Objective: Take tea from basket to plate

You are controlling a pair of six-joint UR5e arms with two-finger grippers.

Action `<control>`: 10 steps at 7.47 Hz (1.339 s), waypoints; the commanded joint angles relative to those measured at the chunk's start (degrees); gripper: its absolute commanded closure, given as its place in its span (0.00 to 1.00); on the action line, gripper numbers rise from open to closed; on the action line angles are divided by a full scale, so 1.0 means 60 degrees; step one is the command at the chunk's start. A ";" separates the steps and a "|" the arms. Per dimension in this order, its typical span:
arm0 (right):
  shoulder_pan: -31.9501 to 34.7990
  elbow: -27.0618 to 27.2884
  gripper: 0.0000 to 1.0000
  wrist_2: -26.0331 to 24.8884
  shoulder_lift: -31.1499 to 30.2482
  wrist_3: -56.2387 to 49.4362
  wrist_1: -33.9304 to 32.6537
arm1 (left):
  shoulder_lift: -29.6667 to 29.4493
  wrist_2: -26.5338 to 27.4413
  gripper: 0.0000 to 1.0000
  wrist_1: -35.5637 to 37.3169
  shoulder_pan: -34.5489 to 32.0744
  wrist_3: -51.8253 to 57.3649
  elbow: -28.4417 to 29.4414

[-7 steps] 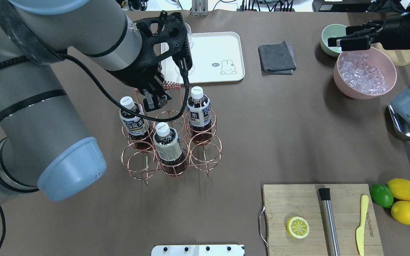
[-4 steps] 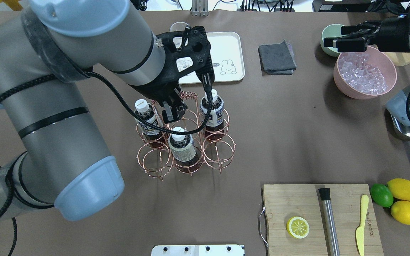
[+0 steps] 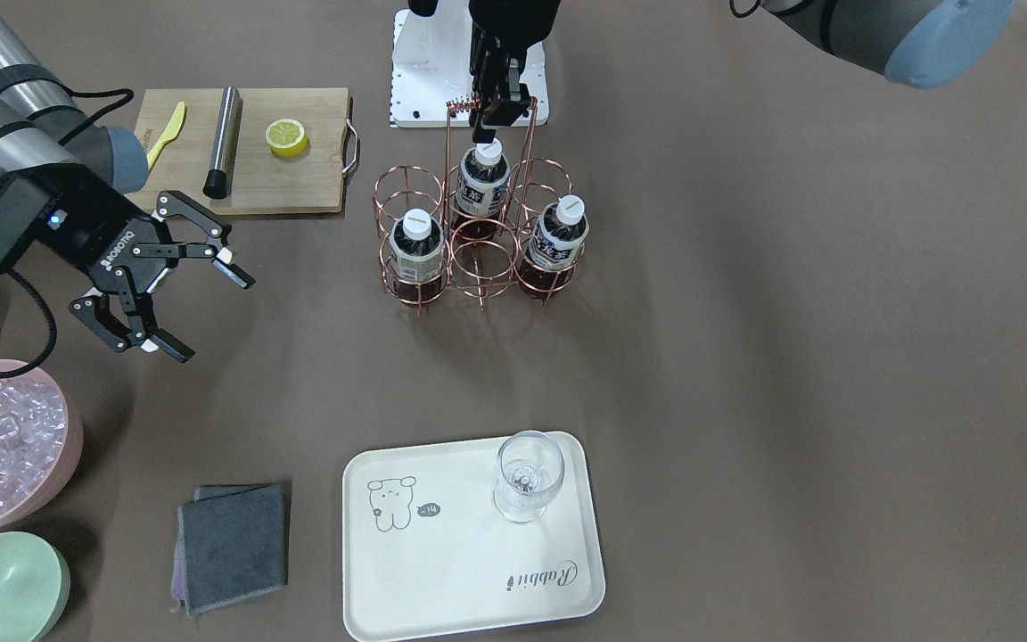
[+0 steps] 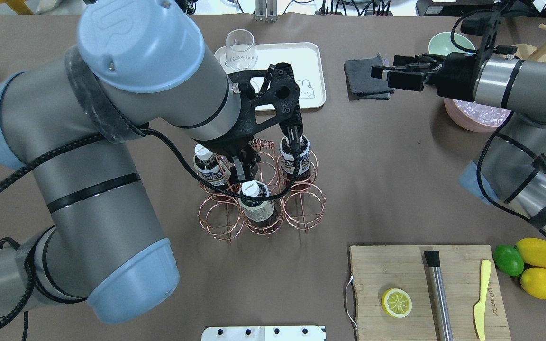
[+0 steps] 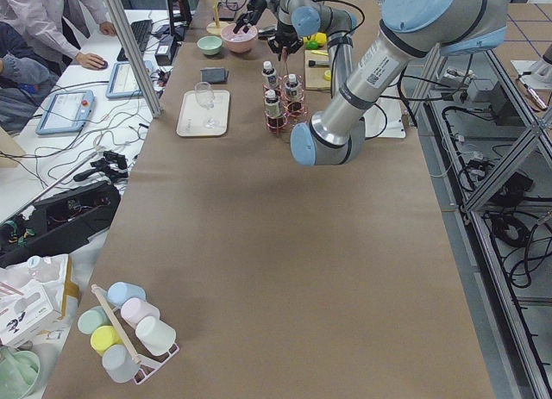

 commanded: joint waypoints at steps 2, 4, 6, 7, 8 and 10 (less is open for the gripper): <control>-0.0983 0.0889 0.00 -0.0934 0.0373 -0.0906 -0.1470 | 0.0069 0.0038 1.00 -0.0023 0.0018 0.0030 -0.0005; -0.0998 0.1409 0.00 -0.0948 0.0388 -0.1507 -0.2082 | 0.0084 0.0038 1.00 -0.0023 0.0018 0.0030 0.0009; -0.1640 0.1569 0.00 -0.1574 0.0549 -0.1845 -0.2228 | 0.0157 0.0096 1.00 -0.0052 0.0061 0.0045 -0.0005; -0.2063 0.1643 0.00 -0.2086 0.0607 -0.1934 -0.2403 | 0.0157 0.0097 1.00 -0.0052 0.0062 0.0030 -0.0005; -0.2430 0.1687 0.00 -0.2482 0.0637 -0.2138 -0.2622 | 0.0157 0.0111 1.00 -0.0052 0.0062 0.0030 -0.0005; -0.3134 0.1702 0.00 -0.3245 0.0739 -0.2344 -0.2916 | 0.0201 0.0111 1.00 -0.0067 0.0076 0.0030 -0.0005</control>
